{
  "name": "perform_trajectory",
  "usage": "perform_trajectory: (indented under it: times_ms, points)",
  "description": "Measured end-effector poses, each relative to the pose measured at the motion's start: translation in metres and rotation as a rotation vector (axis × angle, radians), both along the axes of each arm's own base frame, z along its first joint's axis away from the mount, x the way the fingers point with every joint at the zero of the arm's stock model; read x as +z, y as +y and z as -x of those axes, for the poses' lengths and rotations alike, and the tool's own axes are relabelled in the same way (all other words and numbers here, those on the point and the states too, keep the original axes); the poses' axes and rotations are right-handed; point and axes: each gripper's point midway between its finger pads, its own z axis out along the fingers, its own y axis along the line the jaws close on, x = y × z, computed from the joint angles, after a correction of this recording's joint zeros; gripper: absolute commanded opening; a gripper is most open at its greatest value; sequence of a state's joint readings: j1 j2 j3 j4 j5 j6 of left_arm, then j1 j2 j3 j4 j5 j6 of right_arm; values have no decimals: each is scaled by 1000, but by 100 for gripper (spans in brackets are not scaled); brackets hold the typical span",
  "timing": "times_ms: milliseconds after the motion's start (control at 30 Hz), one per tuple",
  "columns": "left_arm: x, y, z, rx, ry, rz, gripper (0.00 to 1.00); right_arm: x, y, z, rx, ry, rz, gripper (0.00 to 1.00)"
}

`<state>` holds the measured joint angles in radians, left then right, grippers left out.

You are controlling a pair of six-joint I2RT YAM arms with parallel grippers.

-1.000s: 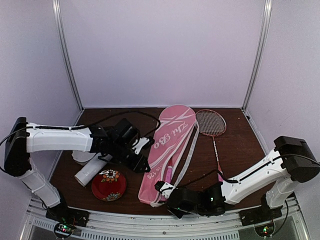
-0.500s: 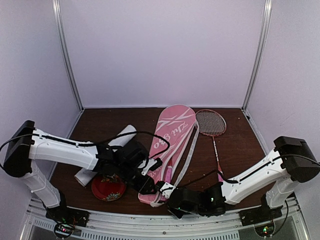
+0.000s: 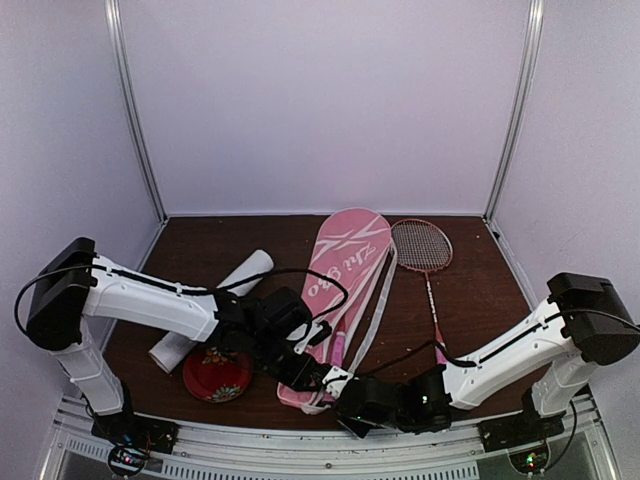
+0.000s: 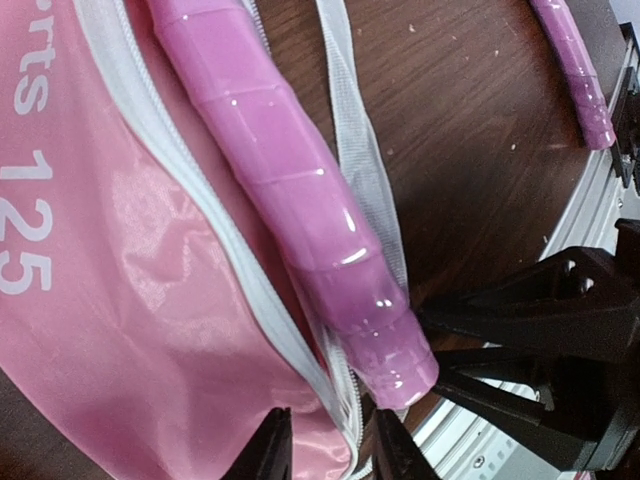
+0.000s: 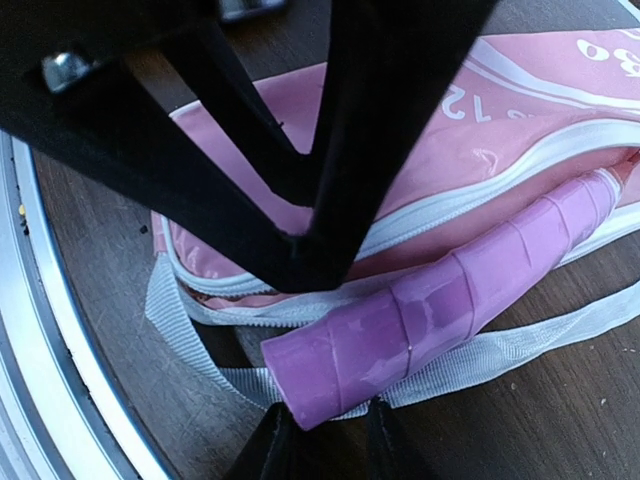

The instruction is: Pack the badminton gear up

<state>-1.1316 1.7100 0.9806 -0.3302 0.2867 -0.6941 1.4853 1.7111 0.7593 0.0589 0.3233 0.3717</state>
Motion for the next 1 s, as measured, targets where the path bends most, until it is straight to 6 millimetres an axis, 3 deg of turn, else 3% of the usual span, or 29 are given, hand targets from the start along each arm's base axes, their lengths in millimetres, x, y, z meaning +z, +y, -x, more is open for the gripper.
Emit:
perform_trajectory:
  times_ms: [367,500,633,867,1000]
  points:
    - [-16,1,0,26,4,-69,26,-8,-9,2,3,7,41,27]
    - [-24,1,3,30,11,-86,21,-3,-3,1,2,2,2,28]
    - [-24,-1,3,33,14,-82,13,1,-13,1,-3,-2,-22,29]
    - [-24,-3,3,40,19,-74,0,37,-23,1,-46,21,-148,33]
    - [-23,-4,3,46,21,-72,0,62,-24,4,-75,76,-258,36]
